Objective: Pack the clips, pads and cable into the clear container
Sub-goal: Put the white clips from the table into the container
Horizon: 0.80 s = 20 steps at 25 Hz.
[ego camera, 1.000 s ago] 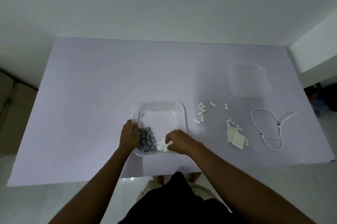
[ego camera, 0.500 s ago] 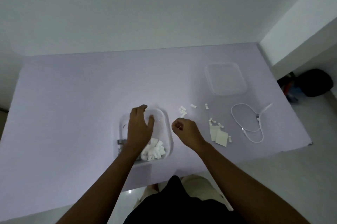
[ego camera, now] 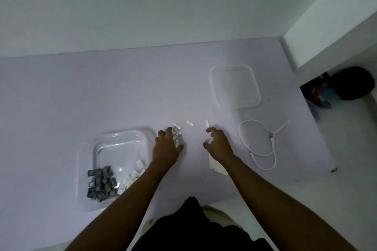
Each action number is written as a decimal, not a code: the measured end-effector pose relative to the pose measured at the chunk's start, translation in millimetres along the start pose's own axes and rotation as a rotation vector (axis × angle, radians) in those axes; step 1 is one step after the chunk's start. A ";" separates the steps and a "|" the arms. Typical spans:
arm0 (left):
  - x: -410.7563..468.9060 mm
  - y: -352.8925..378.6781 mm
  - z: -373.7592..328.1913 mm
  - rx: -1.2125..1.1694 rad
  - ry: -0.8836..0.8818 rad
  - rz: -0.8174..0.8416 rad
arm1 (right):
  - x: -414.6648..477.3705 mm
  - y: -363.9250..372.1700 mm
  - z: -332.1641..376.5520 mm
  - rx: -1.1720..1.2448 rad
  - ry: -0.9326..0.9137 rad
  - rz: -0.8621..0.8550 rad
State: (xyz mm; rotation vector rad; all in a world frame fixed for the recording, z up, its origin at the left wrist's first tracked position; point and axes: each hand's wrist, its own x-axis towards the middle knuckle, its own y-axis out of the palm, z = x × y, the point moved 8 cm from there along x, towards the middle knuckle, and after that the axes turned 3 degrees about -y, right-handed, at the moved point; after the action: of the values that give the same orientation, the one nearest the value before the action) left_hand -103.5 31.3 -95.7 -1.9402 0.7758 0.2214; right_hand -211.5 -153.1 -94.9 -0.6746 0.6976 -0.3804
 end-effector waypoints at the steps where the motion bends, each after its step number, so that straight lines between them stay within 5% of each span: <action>1: 8.7 1.8 -0.3 -0.009 -0.022 -0.028 | 11.0 -2.2 -0.4 -0.026 -0.015 0.003; 14: 68.0 24.8 -35.8 0.144 0.117 -0.044 | 87.5 0.9 1.0 -0.129 -0.332 0.002; 17: 68.7 18.0 -34.9 0.039 0.047 -0.066 | 90.3 -1.5 3.1 -0.109 -0.341 -0.007; 20: 74.2 4.5 -18.6 -0.312 -0.163 -0.080 | 90.6 -10.1 -5.2 0.071 -0.224 -0.030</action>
State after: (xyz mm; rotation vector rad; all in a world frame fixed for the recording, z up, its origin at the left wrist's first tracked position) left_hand -51.7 -17.2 -124.4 -2.2082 0.5799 0.4685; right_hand -151.6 -210.7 -132.7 -0.6493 0.4596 -0.3499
